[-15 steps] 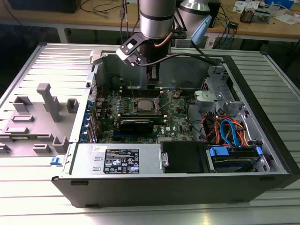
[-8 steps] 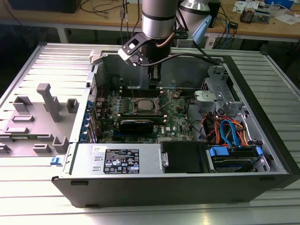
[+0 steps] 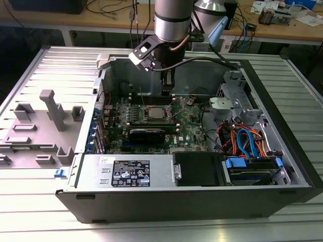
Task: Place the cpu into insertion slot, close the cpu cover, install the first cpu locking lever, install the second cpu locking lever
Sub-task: 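Close the cpu cover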
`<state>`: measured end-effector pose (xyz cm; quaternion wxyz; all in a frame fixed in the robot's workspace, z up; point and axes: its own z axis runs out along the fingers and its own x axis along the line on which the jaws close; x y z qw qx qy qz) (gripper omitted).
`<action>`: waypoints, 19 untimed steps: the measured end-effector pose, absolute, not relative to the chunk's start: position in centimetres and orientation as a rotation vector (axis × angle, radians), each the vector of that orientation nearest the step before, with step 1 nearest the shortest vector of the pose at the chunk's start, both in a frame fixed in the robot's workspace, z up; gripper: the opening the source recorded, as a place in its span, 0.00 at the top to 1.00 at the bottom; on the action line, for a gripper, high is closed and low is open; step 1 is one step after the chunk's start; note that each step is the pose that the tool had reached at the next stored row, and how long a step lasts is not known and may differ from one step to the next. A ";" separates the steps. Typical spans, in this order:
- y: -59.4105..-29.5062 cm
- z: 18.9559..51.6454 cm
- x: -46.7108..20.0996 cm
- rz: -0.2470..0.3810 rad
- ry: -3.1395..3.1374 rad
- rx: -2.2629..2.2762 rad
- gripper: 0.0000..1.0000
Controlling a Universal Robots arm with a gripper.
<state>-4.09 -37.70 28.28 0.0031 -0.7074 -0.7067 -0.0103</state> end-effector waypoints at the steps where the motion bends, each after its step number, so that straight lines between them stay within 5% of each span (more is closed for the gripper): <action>1: -37.7 28.3 -4.0 -0.032 -2.216 -2.218 0.89; 19: -37.7 28.3 -3.3 -0.032 -2.216 -2.218 0.89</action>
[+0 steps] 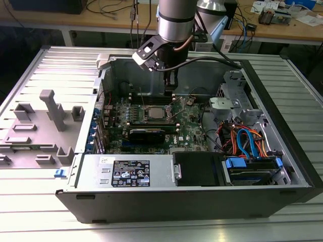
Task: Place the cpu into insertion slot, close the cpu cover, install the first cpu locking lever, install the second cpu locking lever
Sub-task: 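Close the cpu cover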
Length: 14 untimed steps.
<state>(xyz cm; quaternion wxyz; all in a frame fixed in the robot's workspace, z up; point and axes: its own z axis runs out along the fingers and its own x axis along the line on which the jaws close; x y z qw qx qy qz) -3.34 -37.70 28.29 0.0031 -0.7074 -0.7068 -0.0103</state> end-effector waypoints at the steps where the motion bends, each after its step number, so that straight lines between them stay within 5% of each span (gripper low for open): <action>1: -37.7 28.3 -3.3 -0.032 -2.216 -2.218 0.89; 14: -37.7 28.3 -2.7 -0.032 -2.216 -2.218 0.89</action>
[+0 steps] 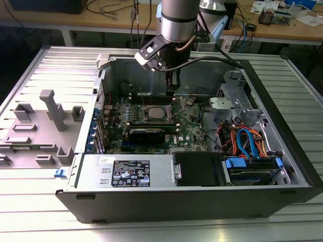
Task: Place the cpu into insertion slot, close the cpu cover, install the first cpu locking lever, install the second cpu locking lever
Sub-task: 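Close the cpu cover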
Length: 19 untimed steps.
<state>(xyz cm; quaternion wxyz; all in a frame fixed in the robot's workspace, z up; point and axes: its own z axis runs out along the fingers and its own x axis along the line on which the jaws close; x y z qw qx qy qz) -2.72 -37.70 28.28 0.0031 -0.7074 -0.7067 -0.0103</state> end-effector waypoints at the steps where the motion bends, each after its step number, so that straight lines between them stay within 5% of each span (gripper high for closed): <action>1: -37.7 28.3 -2.6 -0.032 -2.216 -2.218 0.89; 19: -37.7 28.1 0.3 -0.029 -2.217 -2.220 0.89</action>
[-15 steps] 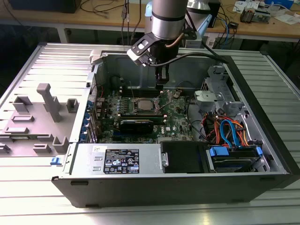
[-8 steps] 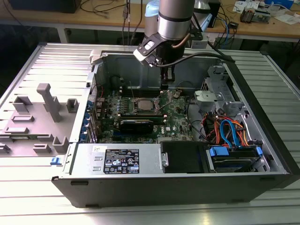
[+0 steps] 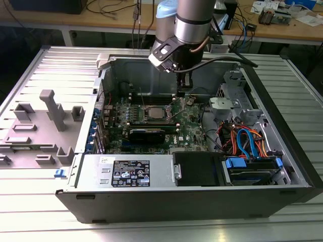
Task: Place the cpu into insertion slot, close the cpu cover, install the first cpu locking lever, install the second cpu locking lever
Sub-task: 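Close the cpu cover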
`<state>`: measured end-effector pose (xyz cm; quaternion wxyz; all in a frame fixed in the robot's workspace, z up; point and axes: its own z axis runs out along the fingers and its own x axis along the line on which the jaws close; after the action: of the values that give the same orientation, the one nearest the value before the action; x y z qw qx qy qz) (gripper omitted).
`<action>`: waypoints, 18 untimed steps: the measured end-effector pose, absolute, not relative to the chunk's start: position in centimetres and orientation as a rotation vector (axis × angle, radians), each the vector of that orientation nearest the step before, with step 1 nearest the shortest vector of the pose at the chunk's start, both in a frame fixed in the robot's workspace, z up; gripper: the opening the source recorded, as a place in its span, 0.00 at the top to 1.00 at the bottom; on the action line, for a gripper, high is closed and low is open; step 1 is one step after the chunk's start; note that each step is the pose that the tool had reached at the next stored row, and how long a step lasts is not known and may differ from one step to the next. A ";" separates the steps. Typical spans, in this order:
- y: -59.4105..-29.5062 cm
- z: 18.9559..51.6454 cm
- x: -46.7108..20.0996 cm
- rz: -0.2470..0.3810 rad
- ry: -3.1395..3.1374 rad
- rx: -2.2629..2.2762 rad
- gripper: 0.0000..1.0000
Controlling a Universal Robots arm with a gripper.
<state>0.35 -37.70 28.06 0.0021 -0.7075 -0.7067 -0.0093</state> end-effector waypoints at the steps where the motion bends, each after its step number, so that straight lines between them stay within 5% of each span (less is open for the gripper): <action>1: -37.7 28.1 0.4 -0.028 -2.218 -2.220 0.89; 18: -37.7 27.9 3.2 -0.027 -2.218 -2.220 0.89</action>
<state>3.18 -37.71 27.93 0.0016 -0.7074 -0.7067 -0.0088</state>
